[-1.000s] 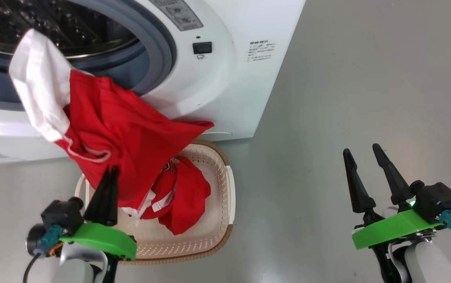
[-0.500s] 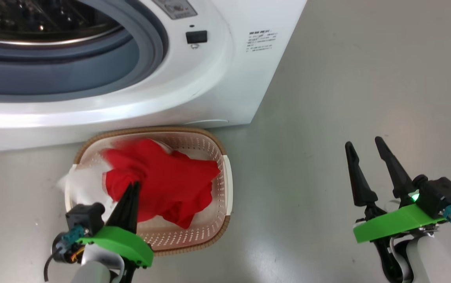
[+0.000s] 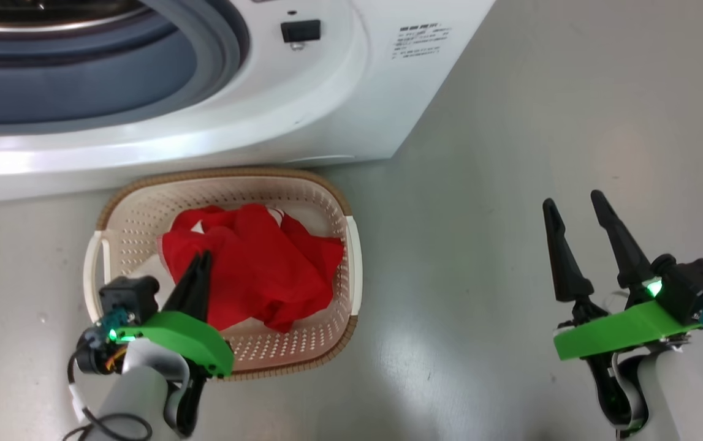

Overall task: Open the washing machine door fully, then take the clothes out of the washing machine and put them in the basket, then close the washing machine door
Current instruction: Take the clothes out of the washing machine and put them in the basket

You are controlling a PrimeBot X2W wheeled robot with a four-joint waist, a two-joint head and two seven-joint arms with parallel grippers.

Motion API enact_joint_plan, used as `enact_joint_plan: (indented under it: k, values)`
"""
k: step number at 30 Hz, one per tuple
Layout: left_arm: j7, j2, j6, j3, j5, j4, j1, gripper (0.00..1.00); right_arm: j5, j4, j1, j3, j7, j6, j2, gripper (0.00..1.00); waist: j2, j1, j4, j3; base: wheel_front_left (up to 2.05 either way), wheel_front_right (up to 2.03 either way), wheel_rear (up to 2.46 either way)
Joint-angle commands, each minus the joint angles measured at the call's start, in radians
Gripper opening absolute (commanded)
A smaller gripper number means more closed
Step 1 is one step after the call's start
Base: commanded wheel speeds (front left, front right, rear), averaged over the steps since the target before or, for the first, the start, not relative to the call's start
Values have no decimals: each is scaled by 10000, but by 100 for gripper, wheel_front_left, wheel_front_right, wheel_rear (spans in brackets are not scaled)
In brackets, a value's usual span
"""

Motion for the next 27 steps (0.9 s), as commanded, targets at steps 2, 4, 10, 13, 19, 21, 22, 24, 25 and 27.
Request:
enact_joint_plan:
  k: [2,4,10,13,19,21,22,24,25,27]
  values:
    - [-51,180,-53,365,59,103,-88,0,-106,-269,-129,225,-65,65,-84,100,0,0,-14,273,0,0,0]
    - [-51,180,-53,438,122,332,-272,0,-114,-293,-168,222,-65,65,-83,100,0,0,-14,397,0,0,0]
    - [-51,180,-54,509,264,850,-718,0,-136,-349,-273,173,-65,65,-95,100,0,0,28,699,0,0,0]
    - [-51,180,-54,523,294,1087,-883,0,-155,-367,-323,170,-65,65,-98,100,0,0,51,798,0,0,0]
    - [-51,180,-54,528,294,1299,-929,49,-174,-327,-332,220,-65,65,-90,100,0,0,40,745,0,0,0]
    - [-51,180,-54,534,279,1310,-883,77,-167,-296,-314,224,-65,65,-89,100,0,0,44,675,0,0,0]
    - [-51,179,-54,548,269,1280,-816,100,-160,-263,-291,226,-65,65,-88,100,0,0,51,593,0,0,0]
    - [-51,179,-54,526,253,1275,-717,100,-159,-217,-256,244,-65,65,-87,100,0,0,55,471,0,0,0]
    - [-51,179,-54,524,243,1256,-676,100,-162,-197,-245,263,-65,65,-87,100,0,0,58,408,0,0,0]
    - [-51,186,-54,556,221,1221,-568,100,-151,-150,-219,305,-65,65,-89,100,0,0,55,248,0,0,0]
